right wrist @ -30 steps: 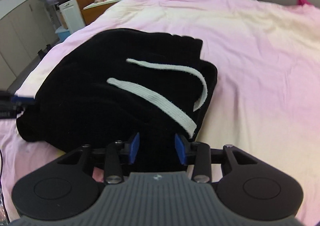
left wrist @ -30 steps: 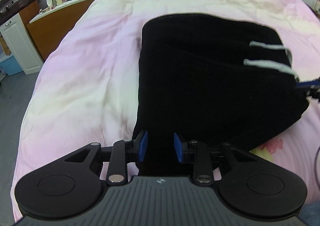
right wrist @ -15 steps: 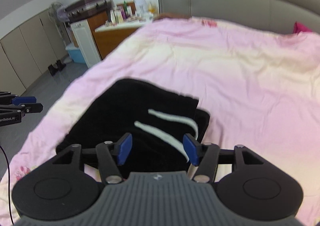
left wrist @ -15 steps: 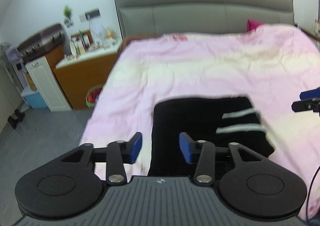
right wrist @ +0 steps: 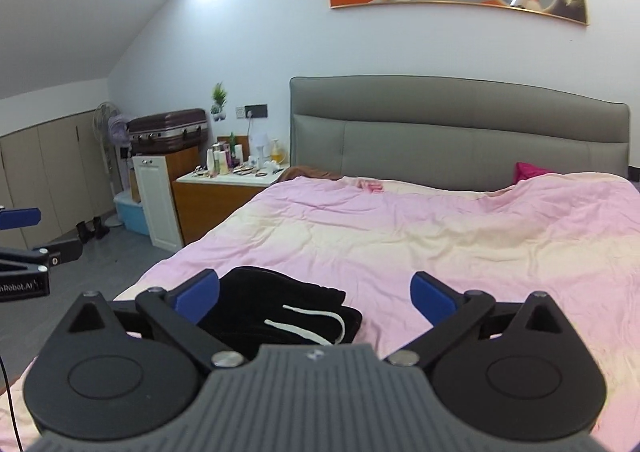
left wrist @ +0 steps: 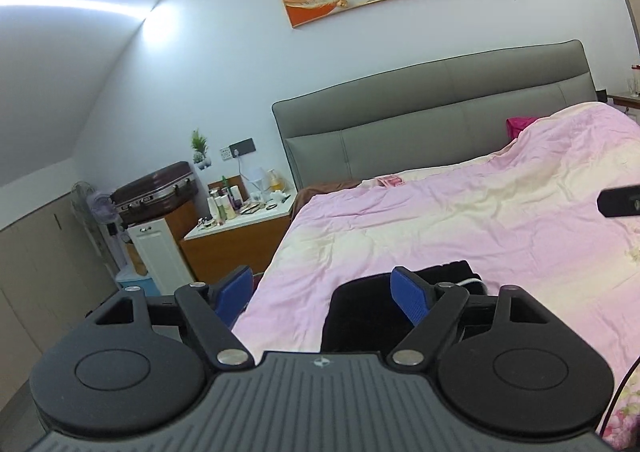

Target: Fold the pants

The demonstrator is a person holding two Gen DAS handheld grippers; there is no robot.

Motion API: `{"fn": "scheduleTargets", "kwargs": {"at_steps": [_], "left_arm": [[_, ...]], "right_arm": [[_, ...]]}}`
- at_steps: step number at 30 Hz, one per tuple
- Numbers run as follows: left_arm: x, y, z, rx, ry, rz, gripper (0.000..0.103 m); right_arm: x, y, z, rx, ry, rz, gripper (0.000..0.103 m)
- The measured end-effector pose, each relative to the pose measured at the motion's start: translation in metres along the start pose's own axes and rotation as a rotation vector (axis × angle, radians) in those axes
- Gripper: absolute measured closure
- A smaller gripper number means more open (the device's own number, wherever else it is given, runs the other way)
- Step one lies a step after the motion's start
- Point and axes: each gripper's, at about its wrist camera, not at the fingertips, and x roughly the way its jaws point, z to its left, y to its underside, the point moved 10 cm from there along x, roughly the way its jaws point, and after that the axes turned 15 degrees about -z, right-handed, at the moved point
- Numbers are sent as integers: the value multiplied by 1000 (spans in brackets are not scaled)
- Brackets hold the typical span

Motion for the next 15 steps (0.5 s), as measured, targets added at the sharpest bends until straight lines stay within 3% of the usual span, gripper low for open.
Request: {"fn": "scheduleTargets", "kwargs": {"at_steps": [5,10,15], "left_arm": [[-26,16,-14,-103,12,21,6],[-39,41,-27,-141,3,66,6],[-49,73,-43,-128,13,139,6]], "right_arm": [[-45,24,6,-48,54,-30,5],[-74,53,12,-78,65,-35,5],[-74,87,11,-57,63,36,5]]}}
